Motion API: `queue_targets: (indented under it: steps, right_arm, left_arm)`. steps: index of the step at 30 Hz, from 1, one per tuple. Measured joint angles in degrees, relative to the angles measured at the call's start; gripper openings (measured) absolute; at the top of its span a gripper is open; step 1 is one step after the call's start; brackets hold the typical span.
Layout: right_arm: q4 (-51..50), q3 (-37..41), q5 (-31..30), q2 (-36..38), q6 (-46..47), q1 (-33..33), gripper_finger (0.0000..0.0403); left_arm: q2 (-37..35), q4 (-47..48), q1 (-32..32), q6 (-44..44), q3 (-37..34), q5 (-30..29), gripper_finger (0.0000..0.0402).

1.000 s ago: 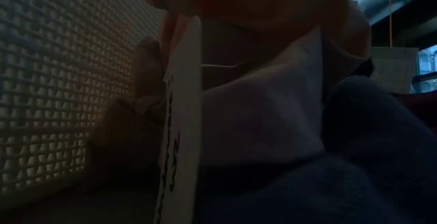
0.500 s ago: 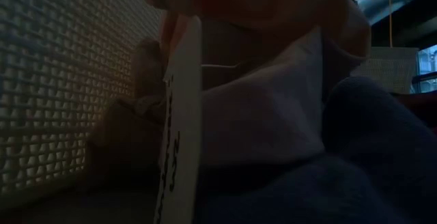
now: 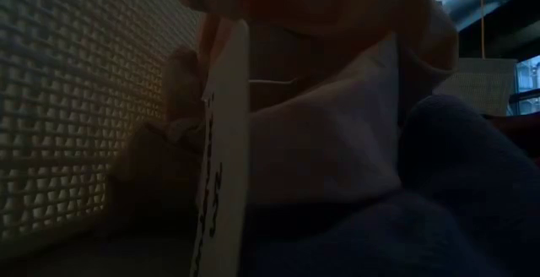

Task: Sort clothes
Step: Put the black underwear into the top white laundry bin

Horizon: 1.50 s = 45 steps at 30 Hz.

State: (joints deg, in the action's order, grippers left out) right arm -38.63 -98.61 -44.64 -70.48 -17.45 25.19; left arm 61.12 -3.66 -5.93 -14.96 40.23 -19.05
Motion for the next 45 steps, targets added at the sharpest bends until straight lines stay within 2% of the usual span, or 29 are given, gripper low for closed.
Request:
queue_targets:
  steps: [4, 9, 15, 18, 22, 26, 32, 36, 42, 45]
  right_arm:
    - [-0.5, 5.8, 6.7, -1.8, 3.6, 4.5, 0.0011]
    - [-0.3, 13.6, 10.1, -3.7, 6.0, 7.3, 0.0011]
    - [0.1, 21.7, 14.0, -5.7, 11.5, 8.0, 0.0011]
    - [0.1, 23.7, 14.6, -7.3, 13.6, 7.8, 0.0011]
    - [0.1, 25.1, 18.8, -9.6, 17.7, 7.8, 0.0021]
    - [-0.6, 25.2, 20.3, -12.2, 19.1, 7.8, 0.007]
    - [-1.3, 25.2, 22.8, -12.9, 18.6, 7.8, 0.0172]
    - [-8.1, 21.0, 23.7, -12.6, 18.7, 7.8, 0.0223]
    - [-20.5, 10.4, 26.3, -12.4, 23.4, 5.4, 0.0255]
    - [-21.9, 6.9, 27.0, -12.1, 23.9, 1.6, 0.0257]
  left_arm:
    - [0.0, 0.0, 0.0, -0.4, 0.0, 0.0, 0.0159]
    - [0.0, 0.0, 0.0, -1.3, 0.0, 0.0, 0.0159]
    - [0.0, 0.0, 0.0, -1.3, 0.0, 0.0, 0.0159]
    - [0.0, -0.1, 0.0, -1.4, 0.0, 0.0, 0.0159]
    - [0.0, 0.0, 0.0, -1.5, 0.0, 0.0, 0.0159]
    - [0.0, 0.1, 0.0, -0.9, 0.0, 0.0, 0.0159]
    - [0.0, 0.6, 0.0, -0.3, 0.0, 0.0, 0.0159]
    - [0.0, 0.6, 0.0, -0.4, 0.0, 0.0, 0.0159]
    - [0.0, 0.4, 0.0, -0.4, 0.0, 0.0, 0.0159]
    - [0.0, 0.4, 0.0, -0.4, 0.0, 0.0, 0.0159]
